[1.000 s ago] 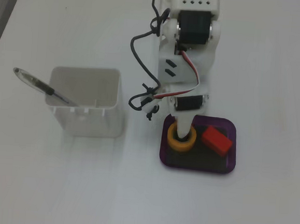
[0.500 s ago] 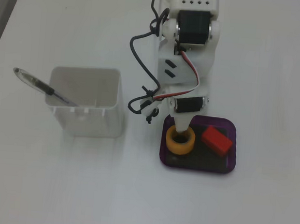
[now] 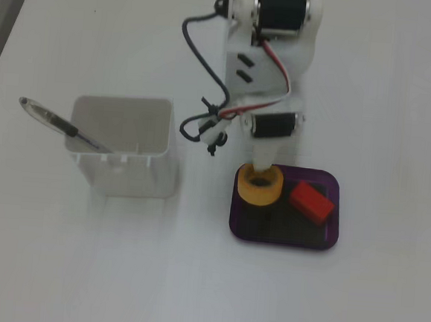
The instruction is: Remove the yellow tape from the box.
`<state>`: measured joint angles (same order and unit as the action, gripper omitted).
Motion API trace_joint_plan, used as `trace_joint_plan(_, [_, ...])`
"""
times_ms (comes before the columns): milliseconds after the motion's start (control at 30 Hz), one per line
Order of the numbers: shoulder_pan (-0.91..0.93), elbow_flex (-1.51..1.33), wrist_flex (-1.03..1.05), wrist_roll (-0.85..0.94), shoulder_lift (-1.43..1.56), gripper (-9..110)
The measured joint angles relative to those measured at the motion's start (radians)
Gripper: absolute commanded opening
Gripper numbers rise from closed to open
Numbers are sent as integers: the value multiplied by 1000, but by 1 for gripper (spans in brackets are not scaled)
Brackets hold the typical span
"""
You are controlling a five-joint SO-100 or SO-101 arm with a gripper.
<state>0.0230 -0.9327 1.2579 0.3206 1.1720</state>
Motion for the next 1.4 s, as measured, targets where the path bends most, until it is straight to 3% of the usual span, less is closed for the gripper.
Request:
trace_joint_plan(267, [5,-12,161,-18,296,-1])
trace_joint_plan(433, [5,-222,167,-18,449,-1])
trace_joint_plan(900, [5,-1032,-264,-15,680,-1])
trace_joint_plan(1233, [5,-1167,-436,-15,681,0])
trace_joint_plan(1400, [64,-1193,-463,-15,683,7])
